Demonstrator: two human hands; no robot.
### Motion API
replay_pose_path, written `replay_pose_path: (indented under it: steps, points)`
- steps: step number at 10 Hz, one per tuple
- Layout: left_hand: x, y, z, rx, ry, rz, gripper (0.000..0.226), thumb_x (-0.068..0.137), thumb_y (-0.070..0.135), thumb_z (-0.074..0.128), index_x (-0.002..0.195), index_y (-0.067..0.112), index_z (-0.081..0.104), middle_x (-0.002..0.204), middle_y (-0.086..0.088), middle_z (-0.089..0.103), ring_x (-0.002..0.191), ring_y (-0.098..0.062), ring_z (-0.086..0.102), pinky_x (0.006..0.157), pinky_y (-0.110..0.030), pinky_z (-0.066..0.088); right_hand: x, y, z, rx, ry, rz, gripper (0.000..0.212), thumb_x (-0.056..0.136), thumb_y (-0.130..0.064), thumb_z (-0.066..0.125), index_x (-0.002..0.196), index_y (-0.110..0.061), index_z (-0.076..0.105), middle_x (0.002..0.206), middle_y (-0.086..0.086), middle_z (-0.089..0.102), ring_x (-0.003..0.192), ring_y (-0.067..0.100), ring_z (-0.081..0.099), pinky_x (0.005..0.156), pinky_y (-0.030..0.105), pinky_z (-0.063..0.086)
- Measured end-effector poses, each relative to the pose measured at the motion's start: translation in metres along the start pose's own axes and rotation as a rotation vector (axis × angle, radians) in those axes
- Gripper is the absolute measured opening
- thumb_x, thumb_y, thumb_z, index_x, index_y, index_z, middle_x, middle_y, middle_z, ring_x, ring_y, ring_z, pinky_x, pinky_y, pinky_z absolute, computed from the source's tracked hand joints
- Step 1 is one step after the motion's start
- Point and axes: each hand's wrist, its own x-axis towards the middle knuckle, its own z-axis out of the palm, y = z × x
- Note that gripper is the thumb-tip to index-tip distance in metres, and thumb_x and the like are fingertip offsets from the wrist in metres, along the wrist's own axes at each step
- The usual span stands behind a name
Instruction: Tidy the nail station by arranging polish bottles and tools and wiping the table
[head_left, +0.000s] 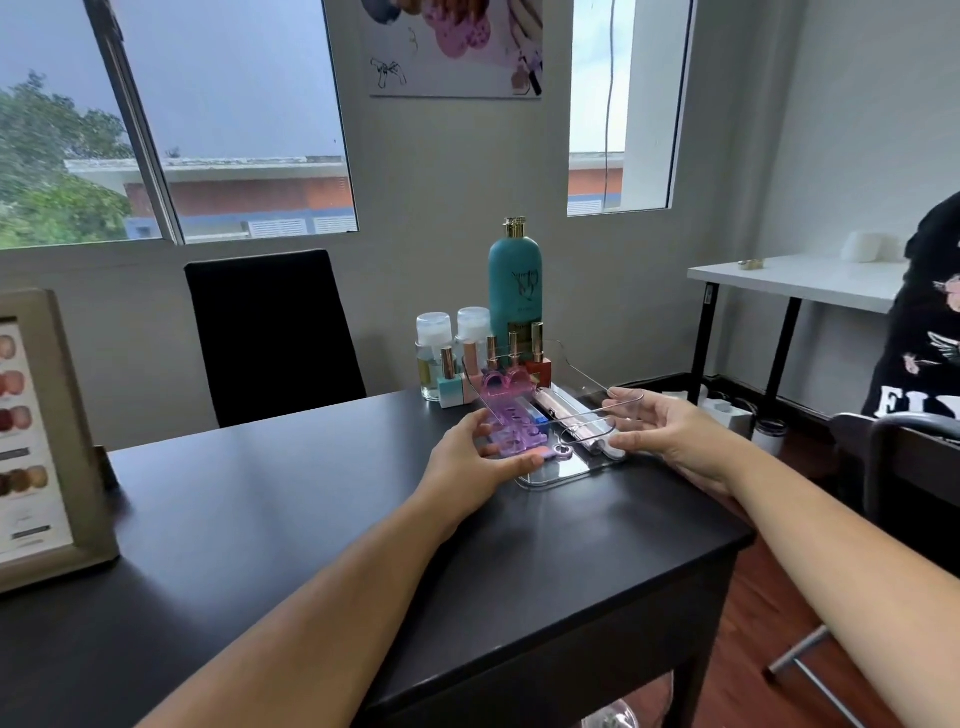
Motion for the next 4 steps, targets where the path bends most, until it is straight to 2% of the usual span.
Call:
replay_pose_path:
  steps: [1, 2, 3, 4]
  points:
    - [-0.001, 0.001, -0.001, -0.013, -0.004, 0.001, 0.109, 0.044, 0.050, 0.081, 0.139, 0.019, 0.039, 0.120, 0.007, 0.056, 0.098, -0.004, 0.060, 0.074, -0.013, 0.046, -0.002, -0.004, 0.001, -0.006, 0.005, 0.000, 0.069, 0.073, 0.017, 0.065, 0.135, -0.005, 0.043, 0.127, 0.012, 0.056, 0.104, 0.008, 0.058, 0.085, 0.021, 0.051]
    - [-0.004, 0.003, -0.003, 0.011, -0.023, 0.003, 0.105, 0.049, 0.049, 0.082, 0.139, 0.019, 0.038, 0.110, 0.014, 0.055, 0.092, 0.000, 0.059, 0.062, -0.005, 0.045, -0.011, -0.016, 0.000, -0.095, 0.033, -0.042, 0.076, 0.073, 0.013, 0.068, 0.141, -0.004, 0.037, 0.134, 0.009, 0.051, 0.117, 0.012, 0.051, 0.095, 0.021, 0.042]
    - [-0.012, 0.006, -0.010, 0.078, -0.016, 0.035, 0.100, 0.057, 0.046, 0.082, 0.141, 0.019, 0.035, 0.116, 0.013, 0.055, 0.093, -0.001, 0.055, 0.067, -0.007, 0.044, -0.020, -0.032, -0.002, -0.176, 0.112, -0.124, 0.073, 0.076, 0.004, 0.070, 0.141, -0.002, 0.037, 0.140, 0.012, 0.047, 0.122, 0.013, 0.048, 0.101, 0.024, 0.037]
    - [-0.026, 0.016, -0.022, 0.167, 0.017, 0.075, 0.101, 0.055, 0.055, 0.076, 0.141, 0.022, 0.033, 0.135, 0.003, 0.048, 0.104, -0.007, 0.049, 0.080, -0.019, 0.043, -0.031, -0.052, 0.006, -0.262, 0.157, -0.204, 0.071, 0.078, -0.004, 0.072, 0.141, -0.004, 0.039, 0.142, 0.011, 0.047, 0.127, 0.014, 0.047, 0.106, 0.025, 0.035]
